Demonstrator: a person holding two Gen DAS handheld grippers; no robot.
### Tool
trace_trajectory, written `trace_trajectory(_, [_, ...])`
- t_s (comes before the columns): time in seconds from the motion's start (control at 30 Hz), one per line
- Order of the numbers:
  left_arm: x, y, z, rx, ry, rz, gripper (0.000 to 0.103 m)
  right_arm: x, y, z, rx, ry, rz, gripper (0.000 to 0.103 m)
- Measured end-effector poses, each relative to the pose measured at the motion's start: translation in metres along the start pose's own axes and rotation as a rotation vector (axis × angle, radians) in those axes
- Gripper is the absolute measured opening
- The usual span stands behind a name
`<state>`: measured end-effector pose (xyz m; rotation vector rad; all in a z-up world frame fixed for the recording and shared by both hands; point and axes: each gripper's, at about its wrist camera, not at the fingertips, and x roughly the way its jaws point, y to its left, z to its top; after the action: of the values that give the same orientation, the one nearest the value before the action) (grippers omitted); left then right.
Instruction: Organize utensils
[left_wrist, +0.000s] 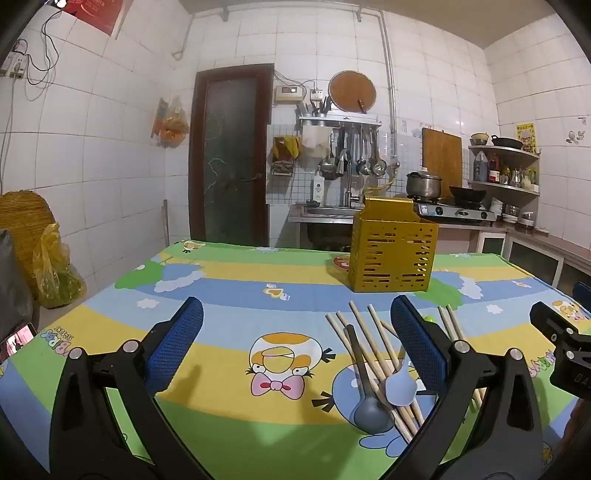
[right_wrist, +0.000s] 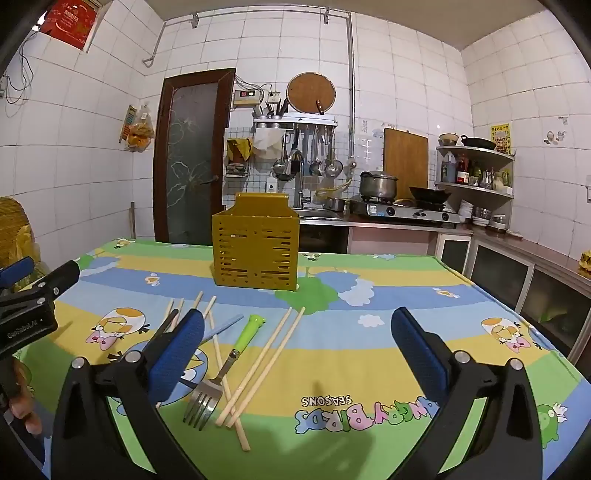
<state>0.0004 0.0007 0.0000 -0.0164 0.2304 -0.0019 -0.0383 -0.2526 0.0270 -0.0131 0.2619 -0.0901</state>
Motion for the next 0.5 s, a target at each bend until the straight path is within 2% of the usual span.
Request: trace_trajectory(0.5, [-0.0069,-0.0058,-0.0048,0.008,-0.017,0.000,0.098,-0.0083,-0.0043,0.0084,-0.014,-0.007,-0.006,0.099])
